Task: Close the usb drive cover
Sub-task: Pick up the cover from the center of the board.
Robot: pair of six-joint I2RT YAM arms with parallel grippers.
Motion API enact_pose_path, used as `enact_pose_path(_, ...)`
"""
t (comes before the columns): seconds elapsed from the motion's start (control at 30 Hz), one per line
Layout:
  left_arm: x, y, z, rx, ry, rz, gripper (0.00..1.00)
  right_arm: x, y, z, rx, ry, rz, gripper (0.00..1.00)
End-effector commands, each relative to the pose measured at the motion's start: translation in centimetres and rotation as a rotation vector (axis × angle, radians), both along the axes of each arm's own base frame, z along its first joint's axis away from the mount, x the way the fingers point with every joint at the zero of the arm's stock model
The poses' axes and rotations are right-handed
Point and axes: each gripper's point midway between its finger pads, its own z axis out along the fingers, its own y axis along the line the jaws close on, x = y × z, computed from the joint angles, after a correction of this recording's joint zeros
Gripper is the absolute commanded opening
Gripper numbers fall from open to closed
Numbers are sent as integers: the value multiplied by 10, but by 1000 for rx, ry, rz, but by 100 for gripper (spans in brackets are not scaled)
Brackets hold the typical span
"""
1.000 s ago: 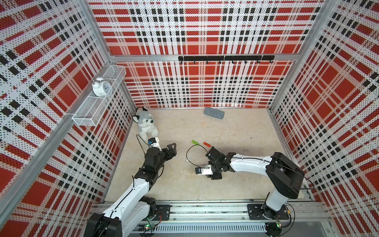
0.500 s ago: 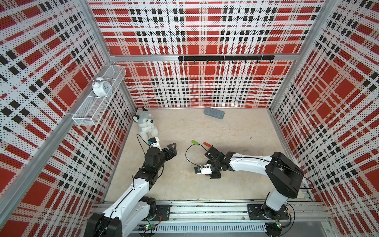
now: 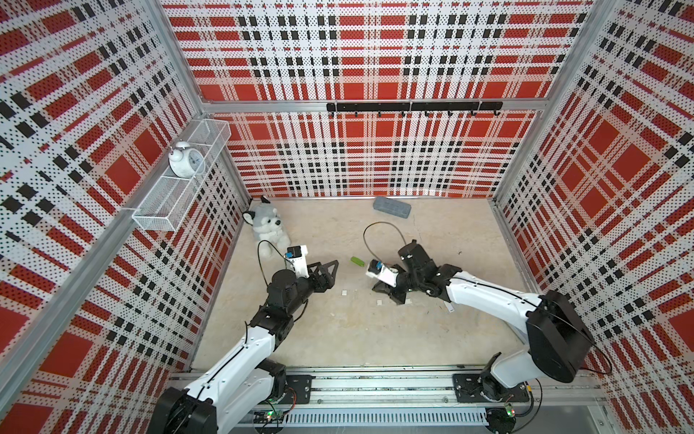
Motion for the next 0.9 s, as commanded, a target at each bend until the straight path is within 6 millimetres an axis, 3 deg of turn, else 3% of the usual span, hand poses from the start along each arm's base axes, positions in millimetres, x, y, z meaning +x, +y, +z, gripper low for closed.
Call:
enact_pose_path(0.0, -4, -38, 55, -59, -168, -217, 78, 10, 1, 55, 275, 75, -56, 9)
enact_pose_path(0.13, -3, -64, 72, -162, -165, -353, 76, 28, -19, 98, 482, 94, -130, 10)
enact_pose_path(0.3, -12, -98, 94, -242, -202, -539, 73, 33, -27, 126, 608, 110, -158, 12)
enact_pose_path(0.6, -19, -116, 105, -348, -225, -671, 54, 30, -28, 157, 809, 254, -132, 11)
enact_pose_path(0.87, -21, -120, 116, -409, -246, -694, 52, 34, -25, 156, 832, 307, -133, 11)
